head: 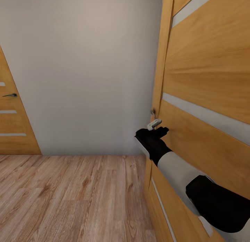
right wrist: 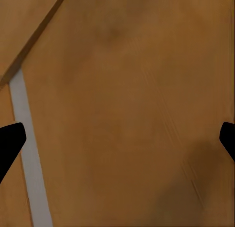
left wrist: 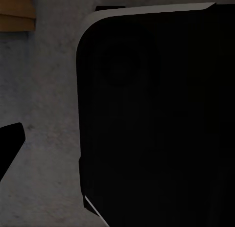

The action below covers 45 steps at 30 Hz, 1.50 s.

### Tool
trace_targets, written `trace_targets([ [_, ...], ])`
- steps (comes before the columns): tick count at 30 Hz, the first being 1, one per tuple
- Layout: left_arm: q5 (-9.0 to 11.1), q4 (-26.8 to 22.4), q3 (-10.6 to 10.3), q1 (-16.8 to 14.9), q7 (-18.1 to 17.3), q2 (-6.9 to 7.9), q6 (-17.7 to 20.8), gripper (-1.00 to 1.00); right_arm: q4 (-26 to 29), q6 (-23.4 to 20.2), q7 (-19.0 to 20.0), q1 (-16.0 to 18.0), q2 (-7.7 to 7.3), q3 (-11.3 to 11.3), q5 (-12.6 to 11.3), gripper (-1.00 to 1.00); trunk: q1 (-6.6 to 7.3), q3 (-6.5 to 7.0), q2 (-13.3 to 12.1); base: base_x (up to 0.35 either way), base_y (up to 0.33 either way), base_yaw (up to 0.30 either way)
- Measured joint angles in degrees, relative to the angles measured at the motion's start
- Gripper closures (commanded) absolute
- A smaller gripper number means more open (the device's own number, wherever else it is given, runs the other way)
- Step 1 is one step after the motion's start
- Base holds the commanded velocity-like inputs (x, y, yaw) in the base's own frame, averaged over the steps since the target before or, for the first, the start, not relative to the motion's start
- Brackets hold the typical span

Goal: Move the two storage containers from the living room to the garage. In the garage, place one container on the floor and stack the other container on top of it (either order is fine).

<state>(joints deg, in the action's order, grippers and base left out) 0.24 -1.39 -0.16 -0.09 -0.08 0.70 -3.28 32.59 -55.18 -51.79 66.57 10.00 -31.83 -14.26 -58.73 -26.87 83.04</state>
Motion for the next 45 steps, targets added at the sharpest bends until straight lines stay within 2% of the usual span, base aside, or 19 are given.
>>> trace_targets([
  [7,0.00,0.00,0.00,0.00,0.00,0.00,0.00,-1.00,-6.41,2.39,0.40,2.98,0.00,0.08,0.60,-1.00,0.00,0.00,0.00,0.000,0.000,0.000],
  [20,0.00,0.00,0.00,0.00,0.02,0.01,0.00,-1.00,-7.42,2.92,0.56,3.61,0.00,0.22,0.25,-1.00,0.00,0.00,0.00,0.000,0.000,0.000],
  [31,0.00,0.01,0.00,0.00,0.05,0.00,-0.01,-1.00,-11.66,4.00,0.49,6.65,0.00,0.52,-0.26,-1.00,0.00,0.00,0.00,0.000,0.000,0.000],
  [41,0.00,0.01,0.00,0.00,0.02,0.00,-0.01,-1.00,-11.79,4.33,0.51,7.08,-1.24,0.49,-0.68,-1.00,0.00,0.00,0.00,0.000,0.000,0.000],
  [45,0.00,0.01,0.00,0.00,0.07,0.00,-0.01,-1.00,-11.82,4.17,0.41,7.38,-1.18,0.64,-0.61,-1.00,0.00,-0.01,0.01,0.000,0.000,0.000],
])
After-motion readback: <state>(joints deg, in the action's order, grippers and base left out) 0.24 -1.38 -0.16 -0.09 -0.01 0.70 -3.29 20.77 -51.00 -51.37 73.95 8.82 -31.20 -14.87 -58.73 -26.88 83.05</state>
